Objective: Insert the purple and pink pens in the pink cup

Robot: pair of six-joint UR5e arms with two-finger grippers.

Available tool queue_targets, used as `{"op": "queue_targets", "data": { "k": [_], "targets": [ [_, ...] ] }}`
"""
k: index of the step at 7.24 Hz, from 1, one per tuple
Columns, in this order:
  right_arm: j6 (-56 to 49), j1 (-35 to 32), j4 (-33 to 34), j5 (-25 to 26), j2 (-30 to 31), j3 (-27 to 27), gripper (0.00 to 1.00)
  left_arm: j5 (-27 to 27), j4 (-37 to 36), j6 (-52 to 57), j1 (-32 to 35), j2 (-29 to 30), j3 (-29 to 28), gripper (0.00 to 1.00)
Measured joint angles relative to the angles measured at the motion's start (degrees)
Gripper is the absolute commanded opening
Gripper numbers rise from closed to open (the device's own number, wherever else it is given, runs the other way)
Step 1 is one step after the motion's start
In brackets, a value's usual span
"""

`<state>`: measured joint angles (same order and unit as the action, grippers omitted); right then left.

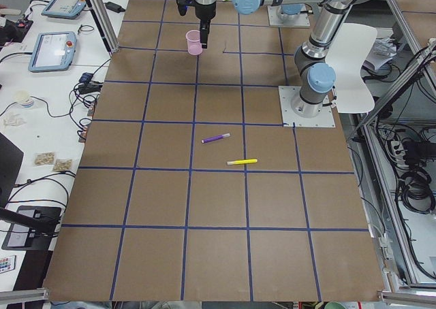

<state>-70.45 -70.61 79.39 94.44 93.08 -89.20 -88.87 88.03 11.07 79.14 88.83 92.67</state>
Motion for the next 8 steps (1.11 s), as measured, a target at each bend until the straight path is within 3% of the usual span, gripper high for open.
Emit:
{"op": "queue_targets", "data": {
  "k": [2, 5, 7, 8],
  "targets": [
    [-24.71, 12.93, 10.77, -3.52, -0.15, -9.07, 1.00, -0.11, -0.57, 0.38, -9.24, 2.32, 0.24, 1.00],
    [-48.63, 22.94, 38.60, -6.89, -2.48, -27.44, 1.00, -0.59, -1.90, 4.49, -17.24, 8.64, 0.42, 1.00],
    [-59.34, 25.95, 50.96, -10.96, -9.86, -31.77, 0.92, -1.53, -4.65, 7.45, -18.52, 13.98, 0.54, 1.00],
    [-62.30, 26.81, 55.11, -11.73, -13.47, -32.14, 0.81, -1.58, -5.16, 7.77, -19.46, 16.87, 0.54, 1.00]
  ]
}}
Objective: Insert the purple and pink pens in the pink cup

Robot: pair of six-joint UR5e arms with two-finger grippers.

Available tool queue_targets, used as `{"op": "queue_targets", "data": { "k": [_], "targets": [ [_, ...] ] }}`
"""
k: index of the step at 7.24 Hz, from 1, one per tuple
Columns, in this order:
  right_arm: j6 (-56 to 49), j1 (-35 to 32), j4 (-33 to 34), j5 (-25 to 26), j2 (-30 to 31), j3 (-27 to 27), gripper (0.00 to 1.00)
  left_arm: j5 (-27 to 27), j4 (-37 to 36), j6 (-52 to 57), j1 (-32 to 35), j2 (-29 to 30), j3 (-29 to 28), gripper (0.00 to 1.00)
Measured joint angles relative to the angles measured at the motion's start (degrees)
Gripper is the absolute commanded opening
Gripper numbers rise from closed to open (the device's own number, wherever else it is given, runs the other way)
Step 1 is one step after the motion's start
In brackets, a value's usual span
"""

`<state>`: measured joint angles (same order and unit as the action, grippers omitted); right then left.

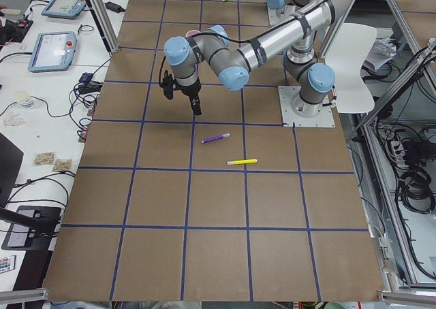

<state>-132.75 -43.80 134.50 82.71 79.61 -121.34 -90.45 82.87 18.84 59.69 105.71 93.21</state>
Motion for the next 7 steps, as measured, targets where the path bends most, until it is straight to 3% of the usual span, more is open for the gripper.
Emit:
{"op": "queue_targets", "data": {
  "k": [5, 7],
  "targets": [
    [-7.86, 1.53, 5.89, -1.17, -6.40, -0.01, 0.69, -0.19, -7.16, -5.60, -4.37, 9.67, 2.79, 1.00],
    [-9.70, 2.20, 6.54, -2.38, -7.13, -0.12, 0.54, -0.25, -9.03, -7.60, -4.77, 10.99, 4.18, 1.00]
  ]
}}
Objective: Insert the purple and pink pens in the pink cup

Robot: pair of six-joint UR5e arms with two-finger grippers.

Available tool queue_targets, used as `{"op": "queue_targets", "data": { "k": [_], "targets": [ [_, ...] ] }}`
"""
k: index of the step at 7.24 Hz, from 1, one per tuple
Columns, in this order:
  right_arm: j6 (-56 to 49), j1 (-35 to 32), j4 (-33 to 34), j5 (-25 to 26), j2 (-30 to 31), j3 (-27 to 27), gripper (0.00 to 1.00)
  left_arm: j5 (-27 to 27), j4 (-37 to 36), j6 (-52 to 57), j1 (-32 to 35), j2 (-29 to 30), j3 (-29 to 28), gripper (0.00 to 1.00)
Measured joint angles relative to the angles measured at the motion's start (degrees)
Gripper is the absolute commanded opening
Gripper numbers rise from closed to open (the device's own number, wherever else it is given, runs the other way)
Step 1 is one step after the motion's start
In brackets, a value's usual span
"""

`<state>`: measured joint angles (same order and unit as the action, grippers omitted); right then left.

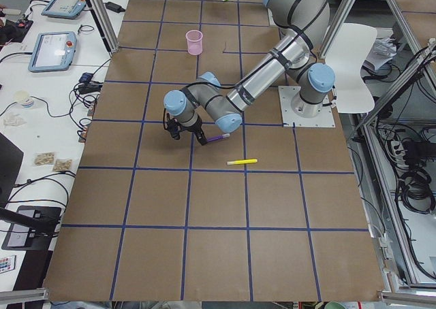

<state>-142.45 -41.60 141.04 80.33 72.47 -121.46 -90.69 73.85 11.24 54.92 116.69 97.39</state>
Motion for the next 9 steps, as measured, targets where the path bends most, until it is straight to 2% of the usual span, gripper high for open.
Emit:
{"op": "queue_targets", "data": {
  "k": [2, 3, 5, 6, 8, 9],
  "targets": [
    [-0.33, 0.09, 0.05, -0.12, -0.08, -0.13, 0.30, -0.01, -0.37, -0.64, -0.11, 1.47, -0.32, 0.90],
    [-0.34, 0.11, 0.08, -0.10, -0.07, -0.16, 0.17, -0.01, -0.43, -0.78, -0.14, 2.18, -0.43, 0.75],
    [-0.08, 0.11, 0.11, -0.08, -0.07, -0.18, 0.00, -0.19, -0.45, -0.64, -0.50, 3.04, -0.41, 0.74],
    [0.08, 0.13, 0.10, -0.05, -0.07, -0.18, 0.00, -0.24, -0.46, -0.57, -0.85, 3.17, -0.31, 0.55],
    [0.35, 0.19, 0.00, 0.04, 0.03, -0.16, 0.00, -0.27, -0.44, -0.54, -1.17, 3.30, -0.22, 0.53],
    [0.69, 0.20, -0.05, 0.06, 0.32, 0.02, 0.00, -0.24, -0.42, -0.70, -1.19, 3.44, -0.29, 0.37]
  ]
}}
